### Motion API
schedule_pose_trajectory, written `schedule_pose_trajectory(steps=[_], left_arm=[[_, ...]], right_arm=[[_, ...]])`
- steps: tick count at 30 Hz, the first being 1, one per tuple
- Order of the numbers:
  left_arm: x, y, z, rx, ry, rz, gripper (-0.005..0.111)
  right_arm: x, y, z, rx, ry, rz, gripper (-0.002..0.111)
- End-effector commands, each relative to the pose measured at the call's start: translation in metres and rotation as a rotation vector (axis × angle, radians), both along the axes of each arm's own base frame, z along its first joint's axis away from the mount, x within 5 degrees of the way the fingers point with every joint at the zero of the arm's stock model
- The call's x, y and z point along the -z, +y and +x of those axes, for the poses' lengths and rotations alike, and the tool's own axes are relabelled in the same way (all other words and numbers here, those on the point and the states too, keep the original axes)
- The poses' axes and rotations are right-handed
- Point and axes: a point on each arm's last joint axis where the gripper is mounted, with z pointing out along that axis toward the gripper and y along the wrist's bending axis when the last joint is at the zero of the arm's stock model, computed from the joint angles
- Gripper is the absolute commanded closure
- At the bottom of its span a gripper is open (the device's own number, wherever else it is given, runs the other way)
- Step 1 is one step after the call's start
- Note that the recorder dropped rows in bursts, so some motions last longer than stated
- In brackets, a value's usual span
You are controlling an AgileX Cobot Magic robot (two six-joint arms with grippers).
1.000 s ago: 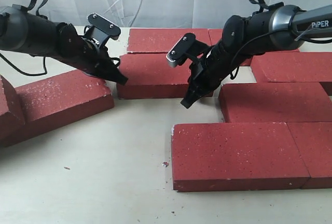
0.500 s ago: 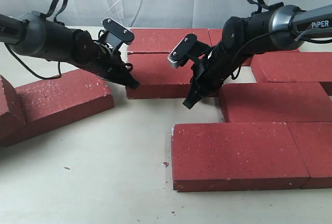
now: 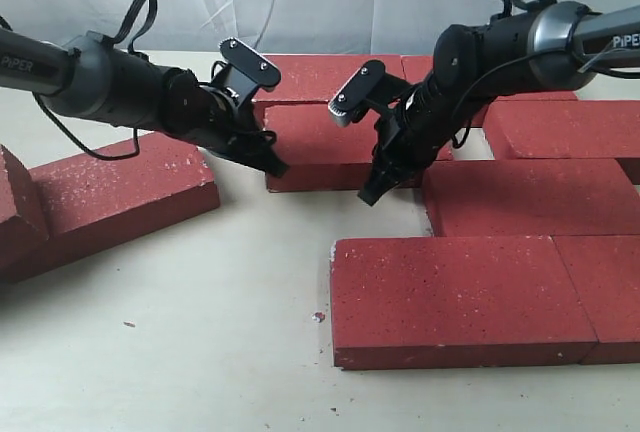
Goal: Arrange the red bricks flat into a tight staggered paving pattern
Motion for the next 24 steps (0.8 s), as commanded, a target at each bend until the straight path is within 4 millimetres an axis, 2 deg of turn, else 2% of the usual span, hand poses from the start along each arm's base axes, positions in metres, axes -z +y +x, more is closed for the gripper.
schedule_pose_trajectory(steps=[1,9,11,14,19,21,24], left_arm=[[0.002,-0.005,0.003,-0.003,-0.001,-0.01,0.107],[0.001,-0.006,0.002,0.002,0.001,-0.01,0.107],[0.004,-0.006,0.001,0.008,0.021,0.0,0.107],[0.004,-0.006,0.001,0.009,0.025,0.002,0.107],[0.007,-0.016,0.001,0.011,0.032,-0.015,0.107],[0.02,-0.02,0.0,0.021,0.048,-0.003,0.107],[0.028,-0.025,-0.001,0.028,0.041,-0.002,0.107]], right_arm=[[-0.023,-0.004,-0.005,0.021,0.013,0.003,0.109],[-0.056,-0.009,-0.019,0.065,0.042,0.026,0.109],[-0.056,-0.018,-0.02,0.061,0.022,-0.008,0.109],[-0.055,-0.035,-0.012,0.141,0.009,0.033,0.109],[-0.055,-0.048,-0.006,0.188,-0.006,0.05,0.109],[-0.051,-0.062,-0.001,0.23,-0.035,0.053,0.109],[-0.049,-0.093,0.006,0.32,-0.035,0.059,0.109]])
